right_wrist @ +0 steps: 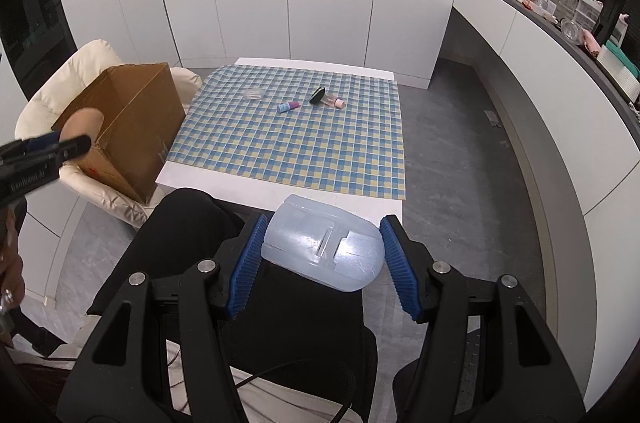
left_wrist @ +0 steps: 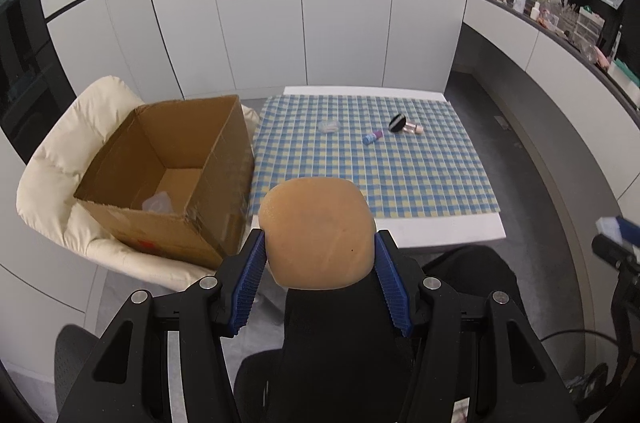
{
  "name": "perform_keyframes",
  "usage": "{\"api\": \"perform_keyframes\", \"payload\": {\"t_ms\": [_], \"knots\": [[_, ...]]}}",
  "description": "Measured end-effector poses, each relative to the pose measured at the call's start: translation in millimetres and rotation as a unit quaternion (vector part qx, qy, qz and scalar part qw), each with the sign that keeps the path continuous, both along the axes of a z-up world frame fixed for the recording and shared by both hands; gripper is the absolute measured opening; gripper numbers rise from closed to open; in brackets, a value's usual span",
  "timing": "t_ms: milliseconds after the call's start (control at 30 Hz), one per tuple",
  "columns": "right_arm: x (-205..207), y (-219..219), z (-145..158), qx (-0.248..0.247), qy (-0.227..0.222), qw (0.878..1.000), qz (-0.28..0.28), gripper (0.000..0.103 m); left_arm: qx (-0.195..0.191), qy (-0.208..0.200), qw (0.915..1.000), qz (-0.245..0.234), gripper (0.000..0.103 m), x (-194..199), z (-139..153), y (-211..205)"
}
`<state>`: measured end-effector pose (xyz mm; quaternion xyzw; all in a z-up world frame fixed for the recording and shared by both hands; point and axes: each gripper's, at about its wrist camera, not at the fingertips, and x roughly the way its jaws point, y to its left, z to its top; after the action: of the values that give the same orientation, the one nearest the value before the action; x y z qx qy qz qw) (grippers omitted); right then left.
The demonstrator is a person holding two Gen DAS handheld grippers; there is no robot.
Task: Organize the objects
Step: 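Carry the beige sponge and grey case toward the cardboard box with both grippers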
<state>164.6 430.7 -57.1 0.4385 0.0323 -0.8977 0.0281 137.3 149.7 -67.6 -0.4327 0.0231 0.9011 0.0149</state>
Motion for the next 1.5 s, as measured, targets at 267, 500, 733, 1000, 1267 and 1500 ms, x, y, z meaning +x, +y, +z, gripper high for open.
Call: {"api": "perform_keyframes", "payload": {"t_ms": [267,500,733,1000,1267,1500], "knots": [[3.0,2.0,2.8,0.006,0.007,1.0,0.003,0.061,-0.001,0.001,1.0,0.009,0.055,7.1,-0.3,0.7],[0.1,1.2,-2.7,0.004,-0.002,1.0,0.002,0.061,-0.001,0.001,0.9998,0.021,0.055,2.3,3.7,-11.0],[-6.8,-6.6,-2.4,0.011,-0.01,1.0,0.011,0.061,0.011,0.005,0.9994,0.032,0.055,-3.8,6.3,-21.6],[-24.7,-27.7,2.7,0.022,-0.006,0.999,0.04,0.061,0.018,0.009,0.9983,0.054,0.055,-8.8,7.4,-40.4],[-40.2,-65.1,-1.5,0.021,-0.01,0.996,0.088,0.061,0.014,0.002,0.9959,0.089,0.055,-3.6,1.2,-70.5],[-53.0,-100.5,-6.9,0.02,-0.012,0.991,0.132,0.061,0.006,0.006,0.9917,0.128,0.055,6.8,2.4,-103.5]]}}
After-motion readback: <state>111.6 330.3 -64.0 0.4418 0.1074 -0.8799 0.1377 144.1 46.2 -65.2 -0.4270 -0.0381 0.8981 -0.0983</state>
